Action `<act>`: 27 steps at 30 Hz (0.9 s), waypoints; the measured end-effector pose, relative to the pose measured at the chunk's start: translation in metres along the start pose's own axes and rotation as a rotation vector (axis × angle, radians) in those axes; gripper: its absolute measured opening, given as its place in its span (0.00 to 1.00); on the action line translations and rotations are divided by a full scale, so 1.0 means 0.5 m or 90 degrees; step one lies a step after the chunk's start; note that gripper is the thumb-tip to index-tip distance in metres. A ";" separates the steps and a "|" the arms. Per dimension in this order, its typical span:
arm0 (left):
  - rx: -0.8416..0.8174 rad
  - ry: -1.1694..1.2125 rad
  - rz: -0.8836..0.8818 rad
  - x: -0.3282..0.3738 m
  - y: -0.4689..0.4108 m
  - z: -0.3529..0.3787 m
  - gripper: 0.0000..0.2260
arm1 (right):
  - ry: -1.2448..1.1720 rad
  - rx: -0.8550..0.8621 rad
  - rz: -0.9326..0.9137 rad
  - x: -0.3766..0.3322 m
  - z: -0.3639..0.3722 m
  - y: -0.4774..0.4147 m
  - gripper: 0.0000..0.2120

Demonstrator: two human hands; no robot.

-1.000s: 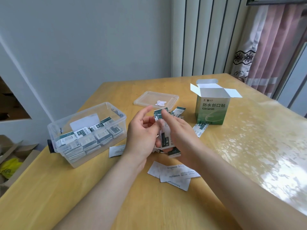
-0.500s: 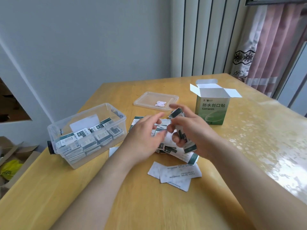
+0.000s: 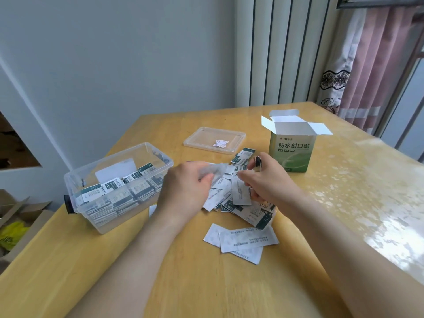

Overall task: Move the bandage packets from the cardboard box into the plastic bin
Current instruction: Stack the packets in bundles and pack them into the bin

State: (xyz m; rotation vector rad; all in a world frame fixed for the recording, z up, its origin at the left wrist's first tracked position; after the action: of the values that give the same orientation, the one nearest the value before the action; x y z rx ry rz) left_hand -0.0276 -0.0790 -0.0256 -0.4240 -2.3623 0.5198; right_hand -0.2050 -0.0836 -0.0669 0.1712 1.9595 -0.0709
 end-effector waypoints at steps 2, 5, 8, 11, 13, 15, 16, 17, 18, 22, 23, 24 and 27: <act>0.055 0.229 -0.121 -0.030 0.000 -0.013 0.01 | -0.121 -0.044 0.004 -0.008 0.009 0.004 0.08; 0.013 0.482 -0.233 -0.037 0.016 0.025 0.02 | -0.257 -0.129 0.020 -0.020 0.040 0.023 0.06; -0.029 0.542 -0.256 -0.022 0.027 0.050 0.03 | -0.323 -0.110 0.022 -0.020 0.055 0.032 0.03; -0.072 0.556 -0.204 0.002 0.021 0.058 0.07 | -0.422 -0.096 0.060 -0.011 0.062 0.031 0.01; -0.065 0.376 -0.095 0.021 0.018 0.048 0.09 | -0.506 -0.106 0.129 0.007 0.072 0.032 0.06; -0.028 0.111 0.089 0.069 0.023 0.026 0.09 | -0.540 -0.165 0.188 0.009 0.098 0.044 0.17; -0.024 0.015 0.163 0.093 0.030 0.027 0.10 | -0.525 -0.197 0.193 0.004 0.108 0.051 0.22; -0.033 -0.052 0.200 0.107 0.035 0.029 0.11 | -0.496 -0.210 0.184 -0.002 0.112 0.056 0.23; -0.039 -0.094 0.213 0.114 0.036 0.026 0.12 | -0.468 -0.201 0.170 -0.007 0.110 0.057 0.22; -0.066 -0.129 0.259 0.149 0.048 0.024 0.14 | -0.508 -0.087 0.179 0.000 0.069 0.044 0.09; -0.077 -0.119 0.278 0.160 0.052 0.028 0.17 | -0.529 -0.067 0.194 0.008 0.060 0.040 0.07; -0.089 -0.112 0.295 0.168 0.056 0.033 0.20 | -0.551 -0.057 0.206 0.015 0.054 0.035 0.07; -0.087 -0.082 0.329 0.168 0.056 0.040 0.25 | -0.632 -0.100 0.215 0.016 0.061 0.026 0.04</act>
State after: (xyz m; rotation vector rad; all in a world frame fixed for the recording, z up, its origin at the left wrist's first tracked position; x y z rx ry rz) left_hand -0.0972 -0.0236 -0.0072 -1.1087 -2.4135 0.6316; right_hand -0.1780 -0.0742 -0.0857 0.2921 0.9253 0.1899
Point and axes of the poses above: each hand's wrist, its own y-axis away from the middle knuckle, its own z-axis out of the palm, x = y × z, the point moved 10 cm from there along -y, towards the middle knuckle, and after that the axes turned 3 degrees about z, right-handed, at the moved point
